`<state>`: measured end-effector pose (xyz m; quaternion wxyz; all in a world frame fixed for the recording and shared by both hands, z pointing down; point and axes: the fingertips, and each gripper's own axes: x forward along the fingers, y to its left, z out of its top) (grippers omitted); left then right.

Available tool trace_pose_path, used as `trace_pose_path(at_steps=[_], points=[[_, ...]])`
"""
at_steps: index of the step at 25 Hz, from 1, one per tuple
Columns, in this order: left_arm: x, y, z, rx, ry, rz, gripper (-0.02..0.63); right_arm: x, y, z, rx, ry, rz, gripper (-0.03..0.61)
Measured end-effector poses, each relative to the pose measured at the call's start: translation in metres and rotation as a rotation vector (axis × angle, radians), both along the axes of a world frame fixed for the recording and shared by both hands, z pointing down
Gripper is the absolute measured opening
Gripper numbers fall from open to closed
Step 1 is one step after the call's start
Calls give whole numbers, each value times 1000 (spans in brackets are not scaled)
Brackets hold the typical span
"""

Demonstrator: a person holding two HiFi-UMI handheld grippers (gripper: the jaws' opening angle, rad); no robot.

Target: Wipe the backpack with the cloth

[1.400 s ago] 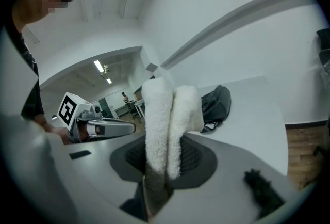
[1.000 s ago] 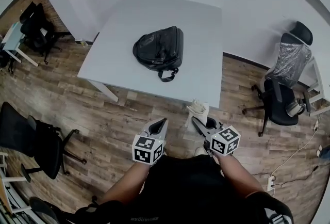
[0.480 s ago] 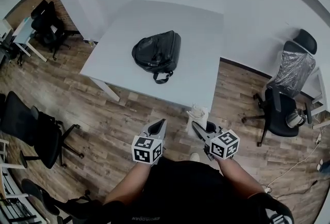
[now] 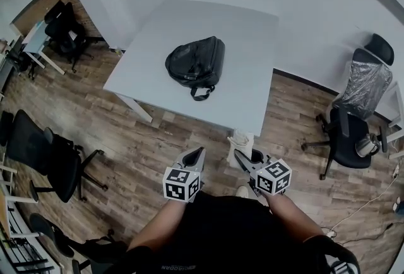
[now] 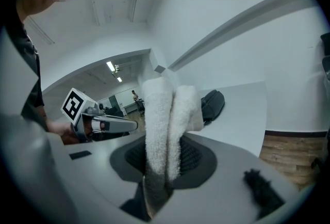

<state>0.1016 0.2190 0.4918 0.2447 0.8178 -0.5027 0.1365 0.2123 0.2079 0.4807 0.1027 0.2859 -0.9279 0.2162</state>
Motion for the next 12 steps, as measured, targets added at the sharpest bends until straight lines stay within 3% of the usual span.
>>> trace_pose_path(at_steps=[12], points=[[-13, 1, 0, 4, 2, 6, 6, -14, -1, -5, 21, 8, 4, 92]])
